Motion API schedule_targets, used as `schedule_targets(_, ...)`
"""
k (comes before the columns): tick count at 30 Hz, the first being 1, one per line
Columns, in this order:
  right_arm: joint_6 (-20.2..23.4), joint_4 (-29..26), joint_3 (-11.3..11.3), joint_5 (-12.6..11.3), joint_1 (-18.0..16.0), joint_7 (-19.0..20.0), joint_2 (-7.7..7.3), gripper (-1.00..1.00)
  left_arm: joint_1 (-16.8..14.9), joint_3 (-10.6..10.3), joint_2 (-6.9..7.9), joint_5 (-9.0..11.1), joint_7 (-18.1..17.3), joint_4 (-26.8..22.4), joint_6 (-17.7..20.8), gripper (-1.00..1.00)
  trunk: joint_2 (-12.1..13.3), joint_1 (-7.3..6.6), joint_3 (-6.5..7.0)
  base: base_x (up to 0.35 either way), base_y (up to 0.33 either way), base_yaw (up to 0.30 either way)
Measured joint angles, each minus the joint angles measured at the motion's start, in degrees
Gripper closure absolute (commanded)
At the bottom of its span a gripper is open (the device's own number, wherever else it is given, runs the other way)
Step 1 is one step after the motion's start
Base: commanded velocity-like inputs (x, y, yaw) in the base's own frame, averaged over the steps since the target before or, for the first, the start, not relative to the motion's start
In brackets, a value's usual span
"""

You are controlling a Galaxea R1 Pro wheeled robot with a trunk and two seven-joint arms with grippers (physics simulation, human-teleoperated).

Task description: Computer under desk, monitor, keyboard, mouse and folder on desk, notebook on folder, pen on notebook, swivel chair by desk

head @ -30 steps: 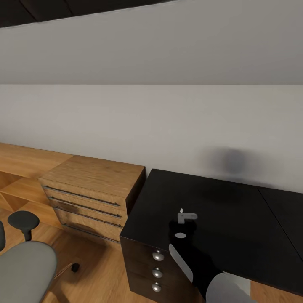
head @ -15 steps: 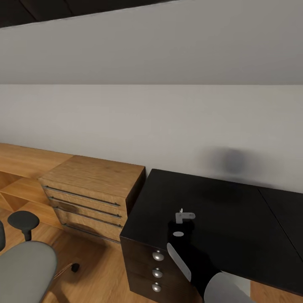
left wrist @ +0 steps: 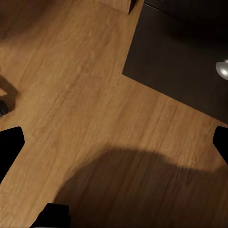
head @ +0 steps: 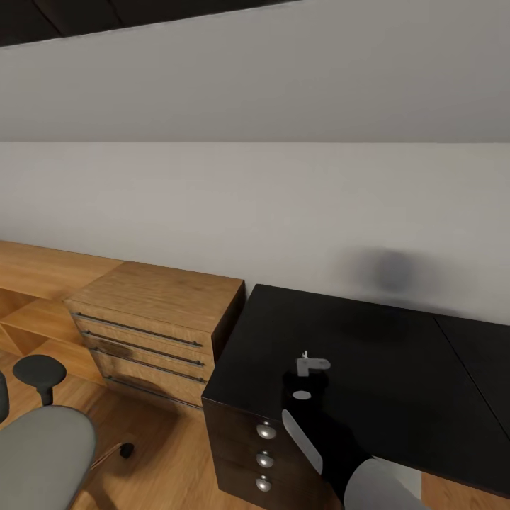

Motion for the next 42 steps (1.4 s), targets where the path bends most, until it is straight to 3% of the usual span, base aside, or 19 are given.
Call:
schedule_targets(2,-1.3,0.4,-0.2,-0.1,0.0,0.0,-0.07,-1.00,0.0,0.0,0.01,0.0,0.0,0.0,0.0,-1.00,0.0,0.00,0.00,0.000,0.000,0.000)
schedule_targets(6,-5.0,1.8,-6.7,-0.3,0.0,0.3,-0.16,-1.00,0.0,0.1,0.01,0.0,0.0,0.0,0.0,-1.00,0.0,0.00,0.00,0.000,0.000,0.000)
schedule_targets(8,-5.3,1.9,-8.5,-0.3,0.0,0.4,-0.17,-1.00,0.0,0.1,0.00,0.0,0.0,0.0,0.0,-1.00,0.0,0.00,0.00,0.000,0.000,0.000)
schedule_targets(22,-5.4,1.9,-9.5,0.0,0.0,0.3,-0.14,-1.00,0.0,0.1,-0.03,0.0,0.0,0.0,0.0,-1.00,0.0,0.00,0.00,0.000,0.000,0.000)
schedule_targets(23,-5.3,1.9,-9.5,0.0,0.0,0.3,-0.12,1.00,0.0,0.1,-0.03,0.0,0.0,0.0,0.0,-1.00,0.0,0.00,0.00,0.000,0.000,0.000)
schedule_targets(42,-5.3,1.9,-9.5,0.1,0.0,0.3,-0.10,1.00,0.0,0.1,-0.05,0.0,0.0,0.0,0.0,-1.00,0.0,0.00,0.00,0.000,0.000,0.000)
